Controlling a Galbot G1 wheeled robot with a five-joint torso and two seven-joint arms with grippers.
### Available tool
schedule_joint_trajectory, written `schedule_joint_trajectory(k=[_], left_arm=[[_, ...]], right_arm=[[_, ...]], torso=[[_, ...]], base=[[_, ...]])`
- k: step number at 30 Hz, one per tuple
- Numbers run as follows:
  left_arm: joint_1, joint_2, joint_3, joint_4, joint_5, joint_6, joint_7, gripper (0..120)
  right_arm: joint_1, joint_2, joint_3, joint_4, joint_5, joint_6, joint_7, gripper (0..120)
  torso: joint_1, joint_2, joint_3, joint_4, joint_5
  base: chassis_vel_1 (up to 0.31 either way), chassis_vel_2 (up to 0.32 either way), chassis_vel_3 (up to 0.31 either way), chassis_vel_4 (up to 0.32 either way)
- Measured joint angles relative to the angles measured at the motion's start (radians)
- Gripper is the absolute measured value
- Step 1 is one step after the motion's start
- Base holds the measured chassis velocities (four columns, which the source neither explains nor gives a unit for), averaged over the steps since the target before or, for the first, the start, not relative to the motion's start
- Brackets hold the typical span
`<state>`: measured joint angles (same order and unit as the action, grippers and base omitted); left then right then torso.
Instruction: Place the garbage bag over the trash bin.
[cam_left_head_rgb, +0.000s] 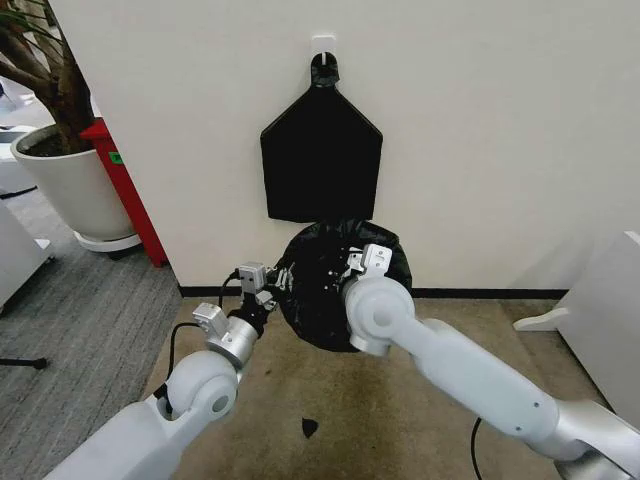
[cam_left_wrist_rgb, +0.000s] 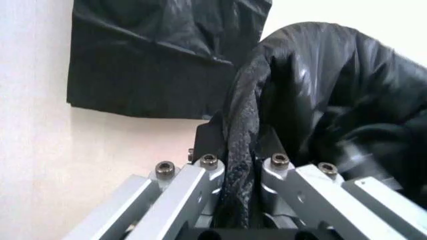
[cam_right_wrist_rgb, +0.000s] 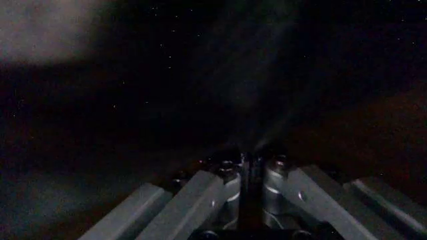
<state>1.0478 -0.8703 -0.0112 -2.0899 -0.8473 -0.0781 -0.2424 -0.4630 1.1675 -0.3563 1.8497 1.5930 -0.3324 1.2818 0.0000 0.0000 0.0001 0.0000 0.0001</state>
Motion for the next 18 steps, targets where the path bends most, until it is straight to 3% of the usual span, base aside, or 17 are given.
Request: schedule_joint_trajectory(k=[7,18], left_arm=[[0.031,0.004,-0.025,-0.023,0.004,-0.001,0.019,4],[0.046,-0.001,-0.038,-0.015,0.009,-0.004,0.020,4]], right_arm=[[0.016,0.026,0.003,-0.091,-0.018,-0.006,-0.009,0],[0.045,0.008,-0.054,0.075,0.055,0.029,0.042,0]], torso=[[0.000,0.000,0.000,0.0001,-0.0001],[0.000,0.000,0.000,0.0000,-0.0001]], base=[[0.000,0.000,0.000,0.000],[0.000,0.000,0.000,0.000]])
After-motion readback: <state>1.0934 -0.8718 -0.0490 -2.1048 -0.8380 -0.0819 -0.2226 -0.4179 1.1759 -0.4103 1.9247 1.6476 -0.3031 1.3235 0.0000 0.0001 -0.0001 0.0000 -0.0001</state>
